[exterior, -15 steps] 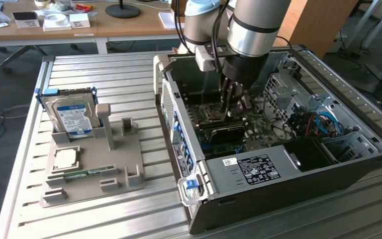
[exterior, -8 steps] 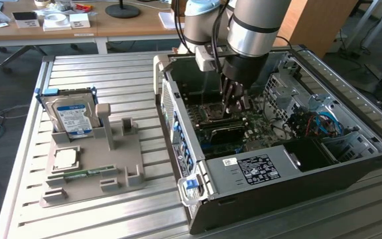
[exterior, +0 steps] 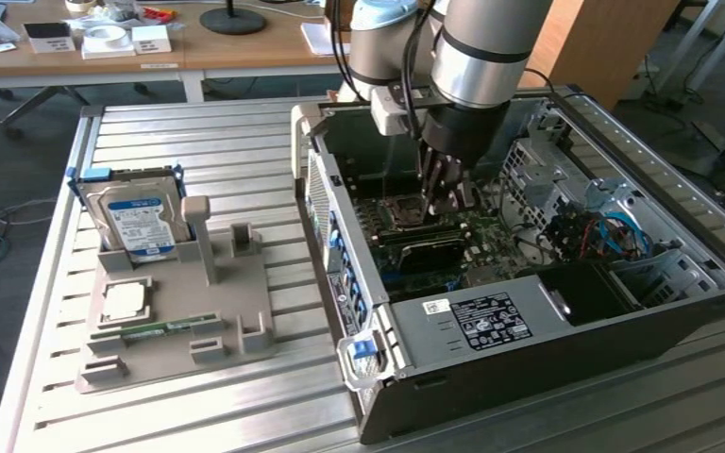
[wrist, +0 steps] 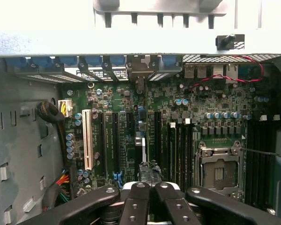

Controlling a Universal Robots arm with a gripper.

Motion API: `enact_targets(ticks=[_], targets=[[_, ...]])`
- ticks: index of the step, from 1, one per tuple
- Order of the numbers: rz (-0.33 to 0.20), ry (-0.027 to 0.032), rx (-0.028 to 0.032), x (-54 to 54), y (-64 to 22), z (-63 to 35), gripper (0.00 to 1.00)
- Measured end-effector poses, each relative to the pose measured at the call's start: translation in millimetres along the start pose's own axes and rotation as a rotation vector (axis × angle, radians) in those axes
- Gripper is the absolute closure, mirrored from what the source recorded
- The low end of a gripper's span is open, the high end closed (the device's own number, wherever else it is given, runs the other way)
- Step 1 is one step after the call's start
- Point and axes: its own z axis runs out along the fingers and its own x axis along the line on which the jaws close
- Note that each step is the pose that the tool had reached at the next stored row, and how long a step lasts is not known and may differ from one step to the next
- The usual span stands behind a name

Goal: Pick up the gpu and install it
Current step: 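Press down on the gpu until it lock into place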

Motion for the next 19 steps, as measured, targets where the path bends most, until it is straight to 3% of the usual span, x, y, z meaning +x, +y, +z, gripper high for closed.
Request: enact_targets(ticks=[19], targets=[[0.0, 0.0, 0.0, 0.1, -1.6, 2.9, 0.89]])
